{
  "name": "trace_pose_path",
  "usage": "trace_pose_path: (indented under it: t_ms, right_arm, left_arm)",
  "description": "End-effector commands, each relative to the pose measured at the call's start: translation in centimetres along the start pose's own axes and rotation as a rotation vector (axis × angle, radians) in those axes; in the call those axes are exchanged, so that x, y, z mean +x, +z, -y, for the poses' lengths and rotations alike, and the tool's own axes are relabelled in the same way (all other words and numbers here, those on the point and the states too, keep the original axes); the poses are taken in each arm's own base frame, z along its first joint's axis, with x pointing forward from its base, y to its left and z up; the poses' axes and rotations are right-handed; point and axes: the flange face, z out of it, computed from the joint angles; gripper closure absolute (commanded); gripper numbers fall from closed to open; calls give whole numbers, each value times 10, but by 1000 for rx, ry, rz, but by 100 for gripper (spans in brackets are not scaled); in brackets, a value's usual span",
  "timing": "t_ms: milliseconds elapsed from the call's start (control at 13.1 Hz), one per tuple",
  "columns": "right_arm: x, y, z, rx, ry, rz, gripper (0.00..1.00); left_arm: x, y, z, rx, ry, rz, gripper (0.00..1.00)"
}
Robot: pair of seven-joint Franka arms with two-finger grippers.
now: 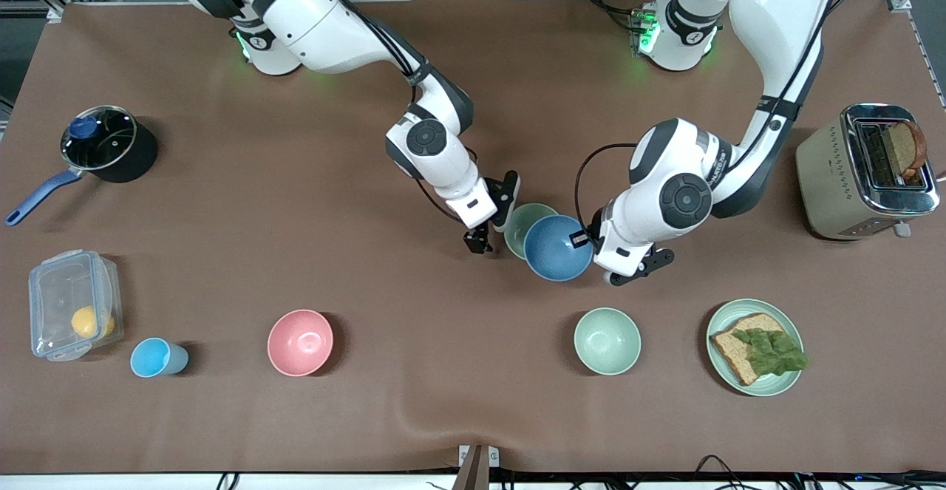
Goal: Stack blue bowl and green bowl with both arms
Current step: 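Lower the blue bowl into the green bowl with the left gripper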
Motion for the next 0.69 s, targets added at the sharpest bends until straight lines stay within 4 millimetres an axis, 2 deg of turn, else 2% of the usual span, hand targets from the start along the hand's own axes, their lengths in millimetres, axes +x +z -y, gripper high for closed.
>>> trace_pose_path:
  t_ms: [0, 383, 612]
  right_arm:
    - [-1, -1, 1, -2, 11, -6, 0]
    - [-1, 1, 4, 2, 8, -6, 0]
    - [-2, 4, 5, 3, 5, -2, 0]
  left_arm:
    - [-7, 11, -14, -2, -8, 13, 100]
    - [-12, 20, -20, -2, -28, 9, 100]
    - [-22, 29, -29, -16, -8, -2, 100]
